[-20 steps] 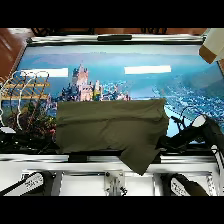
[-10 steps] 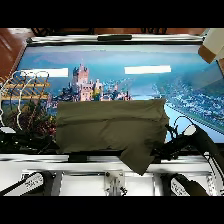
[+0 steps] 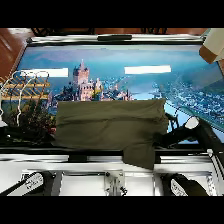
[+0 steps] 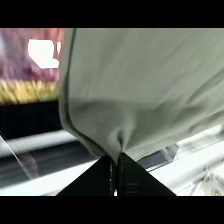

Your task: Fold the shirts.

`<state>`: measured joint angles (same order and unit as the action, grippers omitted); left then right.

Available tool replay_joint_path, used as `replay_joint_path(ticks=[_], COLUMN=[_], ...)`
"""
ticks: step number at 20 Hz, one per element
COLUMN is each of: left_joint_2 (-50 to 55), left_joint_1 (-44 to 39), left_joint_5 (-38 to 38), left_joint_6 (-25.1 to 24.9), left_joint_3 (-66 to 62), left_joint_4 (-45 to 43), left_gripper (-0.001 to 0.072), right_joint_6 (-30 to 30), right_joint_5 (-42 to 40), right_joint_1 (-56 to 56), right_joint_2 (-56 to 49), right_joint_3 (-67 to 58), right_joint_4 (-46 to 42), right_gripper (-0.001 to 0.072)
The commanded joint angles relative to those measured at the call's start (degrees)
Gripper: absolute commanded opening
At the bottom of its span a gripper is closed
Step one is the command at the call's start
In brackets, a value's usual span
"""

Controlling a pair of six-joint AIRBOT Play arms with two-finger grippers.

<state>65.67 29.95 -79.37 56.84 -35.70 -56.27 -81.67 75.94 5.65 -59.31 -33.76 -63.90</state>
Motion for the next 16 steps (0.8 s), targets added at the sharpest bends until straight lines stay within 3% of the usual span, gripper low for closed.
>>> replay_joint_path(ticks=[1, 5, 11, 16], left_joint_2=[-0.7, 1.8, 15.1, 24.7], left_joint_1=[0.0, -1.8, -8.0, -12.3], left_joint_5=[0.3, 5.0, 5.5, 6.7], left_joint_6=[0.9, 1.9, 7.2, 12.3], left_joint_3=[-6.2, -11.0, -23.7, -32.2], left_joint_4=[1.6, 3.0, 4.1, 4.1], left_gripper=[0.0033, 0.0034, 0.0037, 0.0037], right_joint_6=[-0.3, -0.3, -0.6, -1.1], right_joint_5=[-1.4, -9.0, -12.8, -18.3], right_joint_1=[-0.2, -0.2, -0.2, -0.2], right_joint_2=[1.3, -4.9, -20.8, -26.5], right_joint_3=[-8.4, -17.6, -32.1, -33.6], right_joint_4=[-0.7, -1.8, -3.1, -2.6], right_gripper=[0.0053, 0.0051, 0.0052, 0.0055])
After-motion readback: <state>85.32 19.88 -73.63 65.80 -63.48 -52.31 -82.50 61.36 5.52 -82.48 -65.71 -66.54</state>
